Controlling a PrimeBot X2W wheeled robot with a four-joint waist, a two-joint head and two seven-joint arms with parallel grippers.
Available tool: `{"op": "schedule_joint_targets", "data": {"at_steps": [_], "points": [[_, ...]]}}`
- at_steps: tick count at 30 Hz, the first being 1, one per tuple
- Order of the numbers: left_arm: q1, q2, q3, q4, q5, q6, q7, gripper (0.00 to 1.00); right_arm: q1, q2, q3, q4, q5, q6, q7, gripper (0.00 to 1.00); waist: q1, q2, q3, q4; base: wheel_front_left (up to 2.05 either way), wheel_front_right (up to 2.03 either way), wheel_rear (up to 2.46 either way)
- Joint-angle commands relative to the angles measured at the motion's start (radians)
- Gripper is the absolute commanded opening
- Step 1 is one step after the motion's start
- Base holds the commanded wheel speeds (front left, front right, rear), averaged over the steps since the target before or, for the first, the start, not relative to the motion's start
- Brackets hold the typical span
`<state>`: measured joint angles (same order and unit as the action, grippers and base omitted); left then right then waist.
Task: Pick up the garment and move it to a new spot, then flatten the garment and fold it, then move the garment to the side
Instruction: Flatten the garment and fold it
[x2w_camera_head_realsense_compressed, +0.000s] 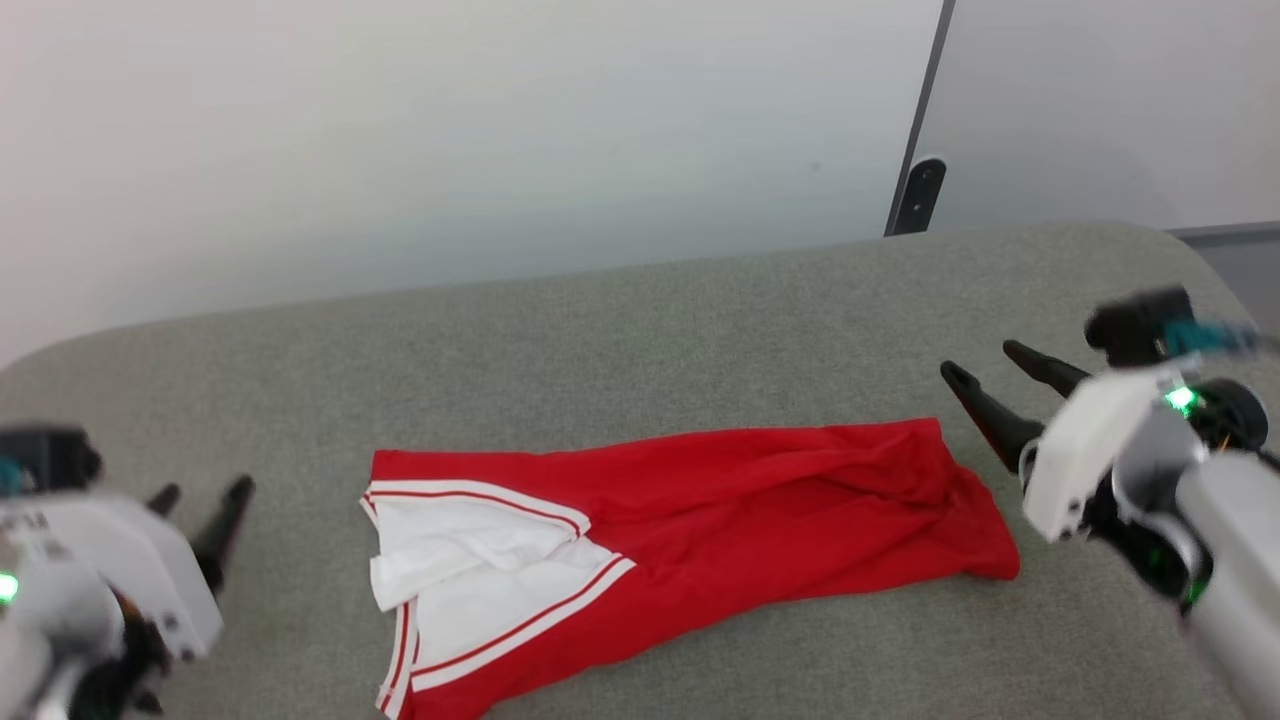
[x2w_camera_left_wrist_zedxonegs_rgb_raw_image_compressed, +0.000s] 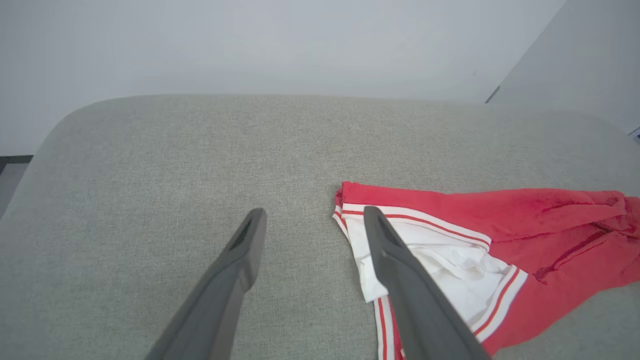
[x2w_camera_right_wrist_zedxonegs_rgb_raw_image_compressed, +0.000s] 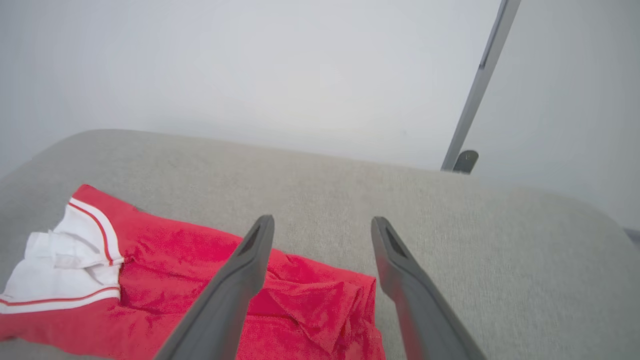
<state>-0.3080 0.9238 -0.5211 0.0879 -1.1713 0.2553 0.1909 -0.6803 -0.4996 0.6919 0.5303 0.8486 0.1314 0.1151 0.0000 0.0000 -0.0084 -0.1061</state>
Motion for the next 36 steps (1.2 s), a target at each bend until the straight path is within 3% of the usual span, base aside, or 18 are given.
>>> {"op": "schedule_joint_targets", "data": {"at_steps": [1,7,11,15,25,36], "points": [[0.037,0.0,0.001,-0.007,0.025,0.0,-0.043,1.0,0.038,-0.001,-0.012,-0.021,-0.029,-0.002,-0.066,1.0,0.0,0.0,-0.009,-0.004,0.0,0.0,0.0],[0.167,-0.016,-0.004,-0.074,0.155,0.015,-0.311,1.0,0.209,0.027,-0.086,-0.081,-0.113,-0.002,-0.315,1.0,0.0,0.0,-0.025,-0.001,0.0,0.0,0.0],[0.221,-0.053,-0.008,-0.098,0.215,0.01,-0.423,1.0,0.299,0.054,-0.17,-0.105,-0.153,-0.002,-0.361,1.0,0.0,0.0,-0.033,0.005,0.0,0.0,0.0],[0.273,-0.104,0.03,-0.098,0.227,0.0,-0.45,1.0,0.349,0.049,-0.221,-0.105,-0.167,-0.002,-0.353,1.0,0.0,0.0,-0.032,0.019,0.0,0.0,0.0],[0.222,-0.161,0.034,-0.112,0.279,-0.033,-0.447,1.0,0.282,-0.023,-0.223,-0.062,-0.113,-0.002,-0.137,1.0,0.0,0.0,-0.002,0.072,0.0,0.0,0.0],[0.097,-0.215,-0.013,-0.124,0.318,-0.042,-0.4,1.0,0.078,-0.096,-0.094,0.053,-0.025,-0.002,0.267,1.0,0.0,0.0,0.121,0.135,0.0,0.0,0.0]]}}
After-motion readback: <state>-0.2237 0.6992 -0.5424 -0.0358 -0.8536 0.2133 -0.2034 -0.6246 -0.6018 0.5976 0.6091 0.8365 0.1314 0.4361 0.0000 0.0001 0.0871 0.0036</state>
